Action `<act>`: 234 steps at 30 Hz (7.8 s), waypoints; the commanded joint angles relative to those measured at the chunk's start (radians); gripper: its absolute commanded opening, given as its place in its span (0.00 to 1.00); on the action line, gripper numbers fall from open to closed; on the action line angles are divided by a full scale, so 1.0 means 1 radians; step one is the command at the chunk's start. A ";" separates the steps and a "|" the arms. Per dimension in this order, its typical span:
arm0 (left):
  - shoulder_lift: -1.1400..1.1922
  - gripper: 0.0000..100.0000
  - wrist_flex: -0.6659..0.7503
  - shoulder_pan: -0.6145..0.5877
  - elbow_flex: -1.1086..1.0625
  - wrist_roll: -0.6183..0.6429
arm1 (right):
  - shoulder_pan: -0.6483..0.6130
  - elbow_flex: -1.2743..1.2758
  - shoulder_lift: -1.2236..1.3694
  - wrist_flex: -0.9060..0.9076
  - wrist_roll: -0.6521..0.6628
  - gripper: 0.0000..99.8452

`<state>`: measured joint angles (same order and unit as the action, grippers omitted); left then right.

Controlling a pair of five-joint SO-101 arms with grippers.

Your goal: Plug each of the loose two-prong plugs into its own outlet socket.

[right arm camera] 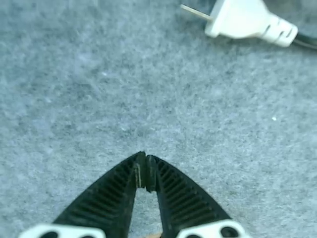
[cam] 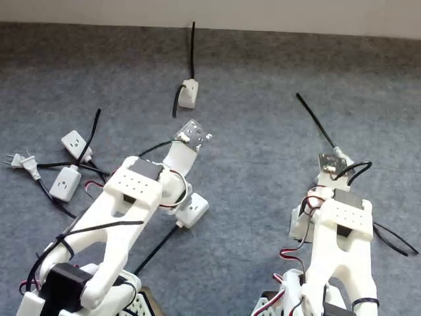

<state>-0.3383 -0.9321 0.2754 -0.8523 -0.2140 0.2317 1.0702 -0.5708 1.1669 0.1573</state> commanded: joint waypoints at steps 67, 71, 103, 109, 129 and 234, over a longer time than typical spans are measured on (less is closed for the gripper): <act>-0.013 0.19 0.141 -0.289 -0.071 -0.285 | 0.005 0.019 -0.007 -0.018 -0.003 0.01; -0.019 0.19 0.137 -0.334 -0.004 -0.288 | 0.005 0.019 -0.007 -0.018 -0.003 0.01; 0.068 0.19 -0.222 -1.009 0.527 -0.256 | 0.004 0.021 -0.007 -0.018 -0.003 0.01; 0.410 0.19 -0.158 -1.118 0.670 -0.147 | 0.004 0.021 -0.007 -0.018 -0.003 0.01; 0.840 0.19 -0.229 -1.040 1.041 0.021 | 0.004 0.022 -0.005 -0.038 -0.006 0.01; 0.243 0.20 -0.367 -0.538 0.108 -1.085 | 0.004 0.022 -0.005 -0.038 -0.008 0.01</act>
<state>-0.0683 -1.2973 -0.2770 -0.7480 -1.2421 0.2317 1.0963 -0.5708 1.1393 0.1573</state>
